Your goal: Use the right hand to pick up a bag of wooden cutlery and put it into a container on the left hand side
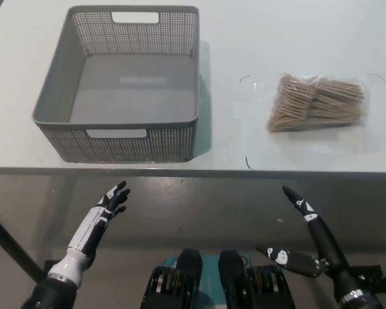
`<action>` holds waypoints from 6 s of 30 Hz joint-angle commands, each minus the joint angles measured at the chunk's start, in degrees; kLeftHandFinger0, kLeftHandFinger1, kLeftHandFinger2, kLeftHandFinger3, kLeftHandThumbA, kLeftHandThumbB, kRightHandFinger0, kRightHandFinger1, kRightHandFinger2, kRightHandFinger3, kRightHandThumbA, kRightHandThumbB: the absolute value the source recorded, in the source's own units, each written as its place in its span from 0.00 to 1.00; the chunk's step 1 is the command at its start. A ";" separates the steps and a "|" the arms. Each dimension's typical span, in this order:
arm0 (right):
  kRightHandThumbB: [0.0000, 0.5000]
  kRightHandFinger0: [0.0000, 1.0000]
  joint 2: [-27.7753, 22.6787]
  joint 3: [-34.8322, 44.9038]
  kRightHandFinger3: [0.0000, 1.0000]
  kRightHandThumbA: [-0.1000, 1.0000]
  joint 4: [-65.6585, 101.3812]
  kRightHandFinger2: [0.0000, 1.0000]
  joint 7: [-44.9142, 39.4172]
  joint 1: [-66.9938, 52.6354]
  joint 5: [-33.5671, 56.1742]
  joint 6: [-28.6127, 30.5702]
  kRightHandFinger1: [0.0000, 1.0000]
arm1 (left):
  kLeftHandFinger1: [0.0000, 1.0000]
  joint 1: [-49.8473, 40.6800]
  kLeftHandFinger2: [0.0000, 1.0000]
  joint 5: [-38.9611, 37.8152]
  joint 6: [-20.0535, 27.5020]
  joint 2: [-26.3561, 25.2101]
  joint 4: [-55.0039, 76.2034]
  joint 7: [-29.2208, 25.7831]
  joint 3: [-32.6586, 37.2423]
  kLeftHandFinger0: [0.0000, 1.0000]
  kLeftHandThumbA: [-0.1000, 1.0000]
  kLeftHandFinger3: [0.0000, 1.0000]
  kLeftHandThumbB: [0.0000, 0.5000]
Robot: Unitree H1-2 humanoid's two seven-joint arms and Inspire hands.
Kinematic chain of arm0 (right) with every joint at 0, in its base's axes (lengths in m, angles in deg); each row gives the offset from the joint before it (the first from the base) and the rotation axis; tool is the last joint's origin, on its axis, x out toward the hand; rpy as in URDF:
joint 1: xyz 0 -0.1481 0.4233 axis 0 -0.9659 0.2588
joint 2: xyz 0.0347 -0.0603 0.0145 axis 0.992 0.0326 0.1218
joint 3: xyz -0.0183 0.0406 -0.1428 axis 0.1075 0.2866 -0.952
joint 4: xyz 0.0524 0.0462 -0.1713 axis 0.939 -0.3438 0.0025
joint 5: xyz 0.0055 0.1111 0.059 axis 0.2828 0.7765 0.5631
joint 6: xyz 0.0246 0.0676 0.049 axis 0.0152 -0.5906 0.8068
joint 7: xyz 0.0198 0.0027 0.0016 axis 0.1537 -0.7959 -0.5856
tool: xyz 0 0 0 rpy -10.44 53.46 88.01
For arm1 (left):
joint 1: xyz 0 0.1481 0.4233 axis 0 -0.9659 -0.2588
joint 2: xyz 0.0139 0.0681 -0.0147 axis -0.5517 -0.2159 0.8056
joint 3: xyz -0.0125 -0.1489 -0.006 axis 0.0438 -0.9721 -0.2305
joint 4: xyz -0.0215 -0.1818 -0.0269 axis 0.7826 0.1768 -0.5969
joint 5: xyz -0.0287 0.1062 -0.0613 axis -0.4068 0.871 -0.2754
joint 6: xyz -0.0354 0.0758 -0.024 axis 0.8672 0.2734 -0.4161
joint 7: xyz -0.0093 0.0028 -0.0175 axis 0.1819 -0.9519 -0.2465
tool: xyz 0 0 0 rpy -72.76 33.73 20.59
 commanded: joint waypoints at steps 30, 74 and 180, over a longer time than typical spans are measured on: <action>0.77 1.00 -33.37 3.93 1.00 1.00 5.02 1.00 -22.84 38.11 -7.48 -13.56 1.00 | 1.00 0.16 1.00 -0.52 2.30 -1.74 2.42 1.88 -1.05 1.00 1.00 1.00 0.40; 1.00 1.00 -19.03 -21.88 1.00 1.00 -50.76 1.00 -35.36 70.29 -18.82 -0.74 1.00 | 1.00 -3.27 1.00 2.43 3.47 -0.96 2.49 1.48 1.40 1.00 1.00 1.00 0.51; 0.24 0.00 -3.80 16.96 0.81 0.00 -75.80 0.82 -11.17 65.02 8.81 0.92 0.50 | 1.00 -0.71 1.00 5.36 0.87 -2.10 4.47 4.69 4.22 1.00 1.00 1.00 0.90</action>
